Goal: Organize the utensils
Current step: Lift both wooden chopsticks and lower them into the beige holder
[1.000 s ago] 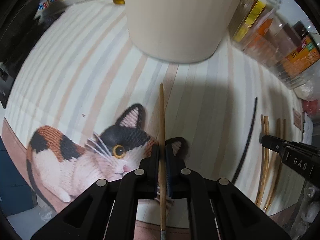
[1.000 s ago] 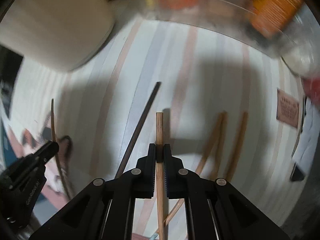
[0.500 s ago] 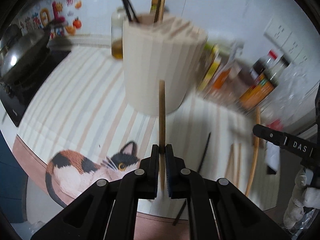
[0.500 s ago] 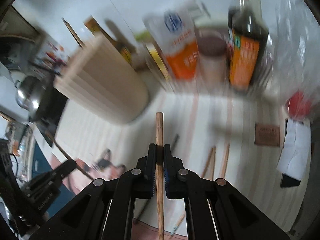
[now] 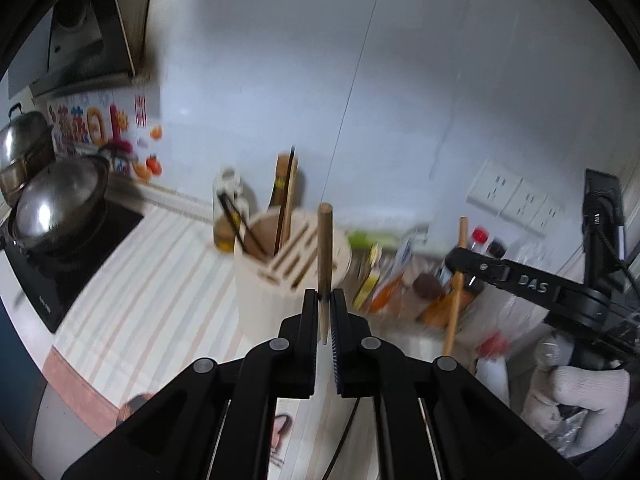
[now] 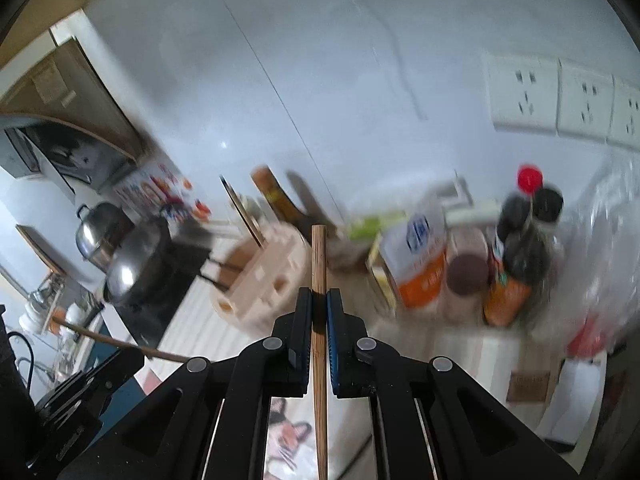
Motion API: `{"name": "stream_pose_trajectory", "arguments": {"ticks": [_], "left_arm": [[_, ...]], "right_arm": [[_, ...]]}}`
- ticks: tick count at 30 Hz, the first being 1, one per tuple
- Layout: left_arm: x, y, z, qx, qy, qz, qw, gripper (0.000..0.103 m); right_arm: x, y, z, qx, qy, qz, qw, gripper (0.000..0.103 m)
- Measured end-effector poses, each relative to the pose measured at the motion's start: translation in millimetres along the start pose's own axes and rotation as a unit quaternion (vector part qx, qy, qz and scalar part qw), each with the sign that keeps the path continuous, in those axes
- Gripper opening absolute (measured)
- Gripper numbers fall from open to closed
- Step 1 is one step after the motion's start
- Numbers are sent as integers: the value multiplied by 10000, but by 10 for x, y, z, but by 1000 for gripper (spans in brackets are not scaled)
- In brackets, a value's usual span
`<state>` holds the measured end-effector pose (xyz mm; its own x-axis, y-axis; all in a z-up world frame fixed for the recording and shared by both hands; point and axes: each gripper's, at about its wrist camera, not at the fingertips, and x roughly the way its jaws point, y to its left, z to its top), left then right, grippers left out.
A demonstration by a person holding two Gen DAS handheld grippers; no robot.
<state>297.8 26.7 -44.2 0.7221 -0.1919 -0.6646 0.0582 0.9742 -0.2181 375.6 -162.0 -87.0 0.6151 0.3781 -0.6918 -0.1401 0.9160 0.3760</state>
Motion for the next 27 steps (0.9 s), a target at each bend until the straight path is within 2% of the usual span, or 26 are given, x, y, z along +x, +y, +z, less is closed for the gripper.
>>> {"name": "stream_pose_trajectory", "arguments": {"ticks": [7,13,20,27], "left_arm": [[-345,-80,392,130,-424,-110,9990,3],[-449,-64,720,231,-749,143,9968,3],[-158,115,845,152,-647,453,9968,3],[197,292,917,-65,-400,629,9972,3]], "right_arm": [[-233,278,529,-47,-573,198,9981,7],[-291,495,988,-6,-1172,229,9928,7],[59,736,1252,-35,-1599,277,9867,7],[614,889,1376,-41,-1705,402,9845,7]]}}
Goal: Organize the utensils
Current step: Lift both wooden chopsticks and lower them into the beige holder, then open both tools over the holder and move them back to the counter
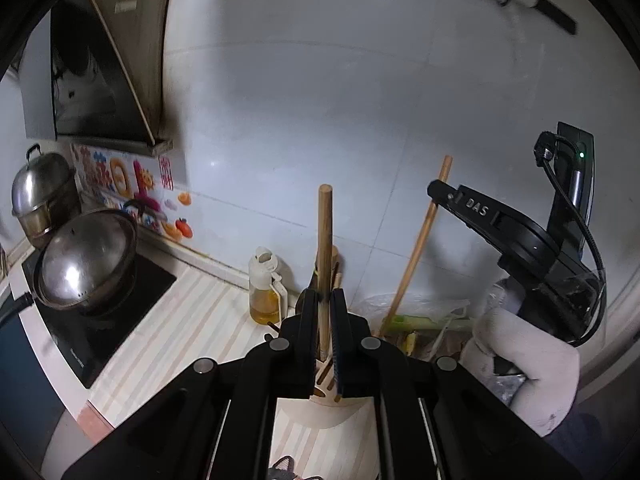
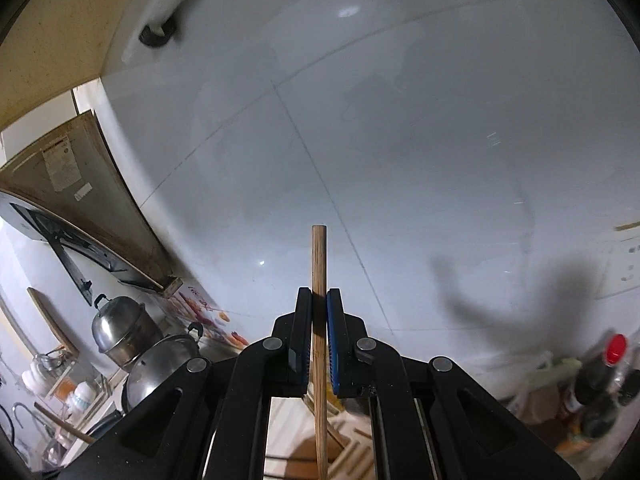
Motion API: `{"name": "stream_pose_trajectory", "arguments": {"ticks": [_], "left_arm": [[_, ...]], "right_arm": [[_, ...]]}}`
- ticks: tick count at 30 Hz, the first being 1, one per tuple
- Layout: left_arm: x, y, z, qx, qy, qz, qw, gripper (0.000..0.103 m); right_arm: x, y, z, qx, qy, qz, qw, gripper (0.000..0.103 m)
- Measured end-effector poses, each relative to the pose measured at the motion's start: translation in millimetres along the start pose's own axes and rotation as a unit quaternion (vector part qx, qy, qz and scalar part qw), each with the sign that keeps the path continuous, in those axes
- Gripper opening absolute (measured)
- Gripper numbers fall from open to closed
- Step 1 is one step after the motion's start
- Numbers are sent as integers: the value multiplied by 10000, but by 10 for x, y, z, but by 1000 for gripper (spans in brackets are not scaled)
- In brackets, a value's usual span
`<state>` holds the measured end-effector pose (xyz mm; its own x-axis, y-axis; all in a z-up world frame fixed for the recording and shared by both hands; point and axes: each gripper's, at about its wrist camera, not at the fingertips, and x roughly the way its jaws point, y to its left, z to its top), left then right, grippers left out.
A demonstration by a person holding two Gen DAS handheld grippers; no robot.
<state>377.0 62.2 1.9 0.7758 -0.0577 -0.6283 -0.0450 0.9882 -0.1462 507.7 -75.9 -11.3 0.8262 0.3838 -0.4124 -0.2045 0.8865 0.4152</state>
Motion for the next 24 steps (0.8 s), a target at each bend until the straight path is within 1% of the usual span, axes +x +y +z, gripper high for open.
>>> {"name": "stream_pose_trajectory", "arguments": {"ticks": [3,8,12,16,20,23,24], "left_arm": [[131,52,14,-81,41,107,9999,3],[323,114,36,-248,177,111,9995,3],[472,120,4,-236,316,125,9991,4],[607,136,-58,-306,496,100,9983,4],[714,131,-132,-377,657,-12,9971,4],[767,126,-168,-429,773,-111,9960,4],[762,123,-176,-464,813,-167,9955,4]], "right_arm": [[231,52,-33,-58,-3,46,10000,7],[599,105,-114,-126,47,71,9999,7],[750,126,-196,-276,13,49,9996,7],[851,112,-275,-404,76,-9,9992,7],[908,96,-341,-541,242,108,9982,7],[933,79,-379,-629,454,161,9969,7],[941,67,-383,-644,584,142,9961,8]]}}
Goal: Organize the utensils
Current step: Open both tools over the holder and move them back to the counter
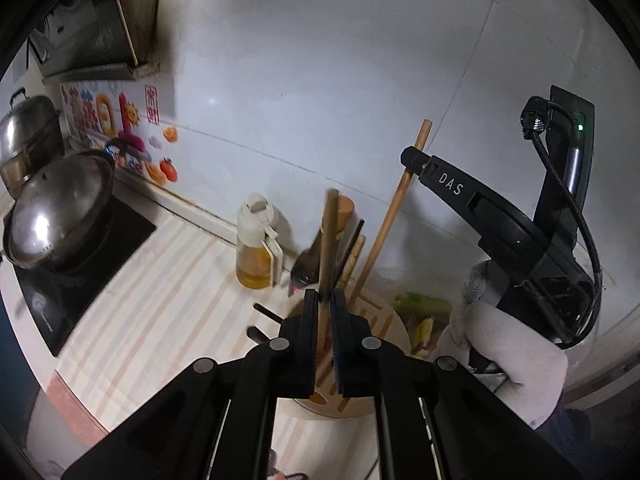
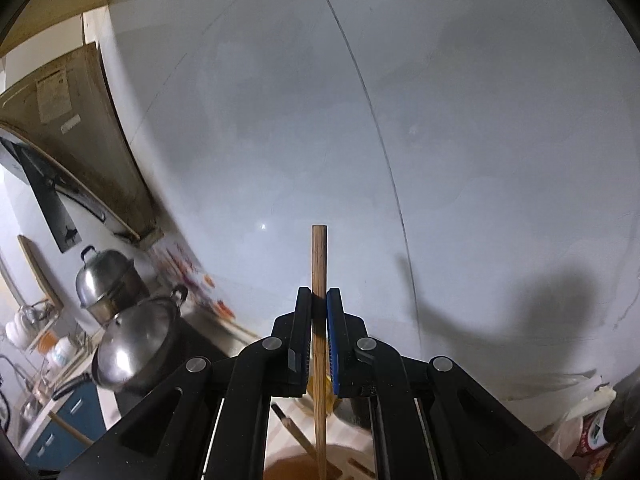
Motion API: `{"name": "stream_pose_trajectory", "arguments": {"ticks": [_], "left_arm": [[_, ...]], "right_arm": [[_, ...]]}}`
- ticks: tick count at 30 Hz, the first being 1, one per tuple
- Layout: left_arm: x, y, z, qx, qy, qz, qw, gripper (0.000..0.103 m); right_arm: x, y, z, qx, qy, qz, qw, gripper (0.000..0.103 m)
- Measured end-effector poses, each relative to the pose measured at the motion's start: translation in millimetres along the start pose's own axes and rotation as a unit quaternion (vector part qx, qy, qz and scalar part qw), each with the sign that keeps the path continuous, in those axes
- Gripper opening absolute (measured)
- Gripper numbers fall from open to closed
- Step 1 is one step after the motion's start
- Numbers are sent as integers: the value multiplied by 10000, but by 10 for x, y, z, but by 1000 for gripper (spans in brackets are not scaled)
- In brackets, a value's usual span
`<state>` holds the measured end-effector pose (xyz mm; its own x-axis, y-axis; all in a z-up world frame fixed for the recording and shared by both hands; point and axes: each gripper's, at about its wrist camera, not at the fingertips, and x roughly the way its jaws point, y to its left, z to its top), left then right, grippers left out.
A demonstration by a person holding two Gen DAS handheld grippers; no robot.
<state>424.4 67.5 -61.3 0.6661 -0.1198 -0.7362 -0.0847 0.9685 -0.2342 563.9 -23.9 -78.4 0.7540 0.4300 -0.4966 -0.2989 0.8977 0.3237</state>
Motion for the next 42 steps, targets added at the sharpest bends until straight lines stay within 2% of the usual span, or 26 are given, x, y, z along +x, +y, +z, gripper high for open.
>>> {"name": "stream_pose_trajectory", "arguments": {"ticks": [3,4,5,6,7,8,9,10,12,14,15,17,19,22,25,29,30,31,32,33,34,35,37,39,42], "left_arm": [[-51,-13,13,-98,117,-36,9999,7],[-94,-21,22,-126,149,-45,9998,9],[-150,-34,32,-112,124,-43,9999,17],[-234,-56,34,-43,13,24,10000,40],[-312,-68,32,2,-94,138,9999,58],[-368,-60,25,0,-174,201,9996,90],[-440,-50,6,-8,-286,221,9993,96],[-506,-42,-30,4,-379,254,9990,96],[-574,-21,-114,38,-417,348,9985,97],[-614,3,-253,105,-490,496,9975,103],[-609,10,-329,142,-498,633,9967,103],[-565,14,-519,209,-422,784,9958,103],[-475,26,-675,284,-320,800,9959,103],[-215,-3,-1001,460,109,848,9953,103],[66,-52,-1342,663,533,829,9929,103],[470,-204,-1854,1062,1163,777,9845,103],[585,-261,-1992,1172,1344,743,9812,103],[648,-313,-2105,1254,1464,718,9786,103],[781,-381,-2253,1378,1663,692,9739,103],[863,-433,-2358,1454,1779,650,9711,102],[926,-464,-2427,1505,1840,631,9693,102],[1013,-519,-2531,1614,1931,595,9660,102],[1196,-616,-2711,1817,2167,581,9574,88],[1382,-699,-2869,2028,2402,620,9473,65],[1582,-753,-3025,2245,2608,662,9366,53]], "right_arm": [[13,-70,16,91,565,134,9983,15],[-3,-84,25,89,693,155,9974,32],[-68,-107,35,96,780,194,9967,51],[-141,-128,37,82,844,154,9963,57],[-204,-144,31,79,883,136,9960,59],[-320,-175,17,86,914,133,9957,59],[-419,-203,-5,66,985,10,9951,59],[-516,-236,-35,88,1022,-64,9947,60],[-741,-308,-128,152,1049,-218,9941,66],[-971,-422,-267,273,1061,-356,9933,77],[-1076,-465,-354,301,1086,-491,9924,80],[-1295,-592,-534,342,1090,-664,9912,95],[-1460,-699,-787,375,1189,-894,9882,102],[-1612,-887,-1216,449,1493,-1346,9786,103],[-1702,-1122,-1593,660,1794,-1576,9688,103],[-1770,-1387,-2070,830,2271,-1823,9530,103],[-1778,-1484,-2248,964,2460,-1894,9457,103],[-1782,-1547,-2341,1082,2563,-1914,9412,98],[-1794,-1658,-2499,1332,2711,-1900,9342,77],[-1791,-1754,-2631,1577,2858,-1854,9269,63],[-1756,-1805,-2731,1751,2977,-1799,9211,44],[-1753,-1890,-2840,1966,3080,-1763,9140,41],[-1776,-2004,-3019,2134,3152,-1822,9066,41],[-1796,-2111,-3186,2207,3263,-1958,8981,41],[-1720,-2207,-3329,2293,3421,-2076,8873,41]]}}
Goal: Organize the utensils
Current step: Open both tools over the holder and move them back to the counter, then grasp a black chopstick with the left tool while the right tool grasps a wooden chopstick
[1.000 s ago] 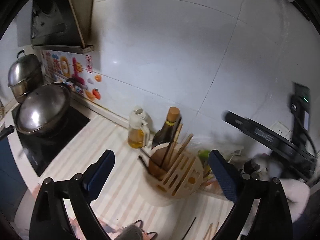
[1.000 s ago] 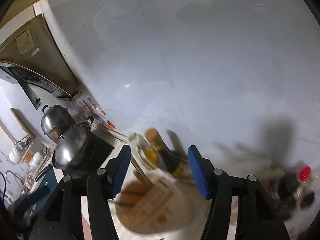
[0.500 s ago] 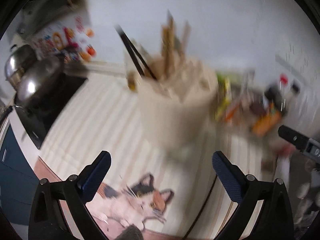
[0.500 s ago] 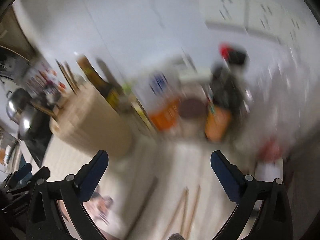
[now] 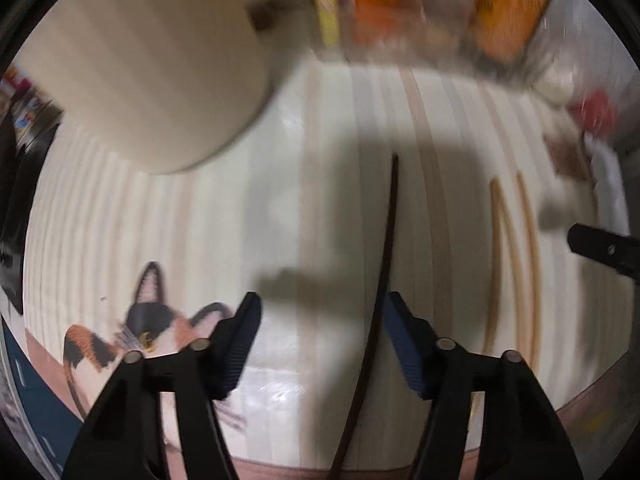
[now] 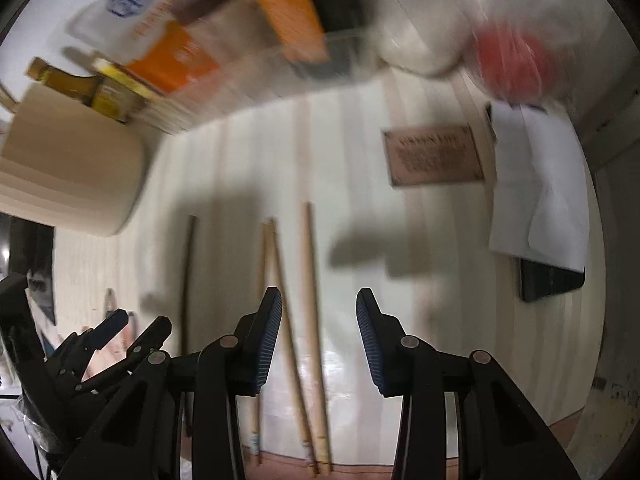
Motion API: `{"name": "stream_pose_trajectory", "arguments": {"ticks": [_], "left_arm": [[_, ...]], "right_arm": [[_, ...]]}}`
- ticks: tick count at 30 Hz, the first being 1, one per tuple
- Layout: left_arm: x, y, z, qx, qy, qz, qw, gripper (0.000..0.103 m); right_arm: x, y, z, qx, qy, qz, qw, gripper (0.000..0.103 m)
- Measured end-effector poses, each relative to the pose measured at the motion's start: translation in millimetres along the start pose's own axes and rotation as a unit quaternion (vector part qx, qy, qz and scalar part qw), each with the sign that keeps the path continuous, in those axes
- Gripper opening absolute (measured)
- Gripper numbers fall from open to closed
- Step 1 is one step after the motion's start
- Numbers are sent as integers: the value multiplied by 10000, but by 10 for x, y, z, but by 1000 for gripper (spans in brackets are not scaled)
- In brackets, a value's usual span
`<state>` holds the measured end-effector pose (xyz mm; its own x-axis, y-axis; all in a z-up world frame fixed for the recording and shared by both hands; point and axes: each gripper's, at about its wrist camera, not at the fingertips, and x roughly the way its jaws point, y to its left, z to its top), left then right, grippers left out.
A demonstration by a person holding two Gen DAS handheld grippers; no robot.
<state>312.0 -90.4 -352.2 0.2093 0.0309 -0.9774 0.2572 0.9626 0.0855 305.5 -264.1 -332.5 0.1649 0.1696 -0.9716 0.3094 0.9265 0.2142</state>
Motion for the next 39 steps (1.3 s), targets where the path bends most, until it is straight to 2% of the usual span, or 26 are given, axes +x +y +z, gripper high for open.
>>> {"name": "stream_pose_trajectory", "arguments": {"ticks": [1,4,5,6,7,8,9,10,11,16,23,30,34,39], "left_arm": [[8,-21,5,41,-95,-88,9999,51],[-5,-89,29,257,-162,102,9995,41],[-48,-82,35,253,-191,47,9995,31],[-72,-73,38,217,-181,-49,9996,24],[-105,-59,47,154,-172,-147,9996,20],[-123,-52,45,93,-163,-190,9996,9],[-145,-31,43,-1,-135,-202,9997,5],[-172,9,43,-110,-107,-218,9996,5],[-208,78,40,-291,-65,-239,9993,5],[-338,419,-102,-958,121,-282,9949,4],[-543,739,-265,-1485,387,-556,9866,4],[-693,778,-237,-1331,447,-523,9887,7],[-744,687,-215,-1176,426,-381,9914,8],[-732,592,-220,-1146,438,-328,9919,8]], "right_arm": [[62,-17,-17,-13,45,-18,10000,41],[205,8,-33,-78,185,-152,9997,41],[249,22,-32,-103,227,-206,9995,41],[301,38,-36,-131,288,-229,9992,42],[284,93,-30,-244,167,-302,9991,40],[314,155,-36,-421,189,-421,9980,38],[320,192,-41,-510,173,-495,9973,31],[333,235,-54,-653,182,-631,9957,23],[343,258,-63,-738,197,-686,9947,7],[358,190,-163,-949,361,-950,9903,7],[359,39,-276,-1230,666,-780,9871,7],[392,80,-225,-1346,842,-890,9833,7],[415,222,-207,-1402,902,-969,9812,7],[417,203,-236,-1388,979,-983,9806,7]]}}
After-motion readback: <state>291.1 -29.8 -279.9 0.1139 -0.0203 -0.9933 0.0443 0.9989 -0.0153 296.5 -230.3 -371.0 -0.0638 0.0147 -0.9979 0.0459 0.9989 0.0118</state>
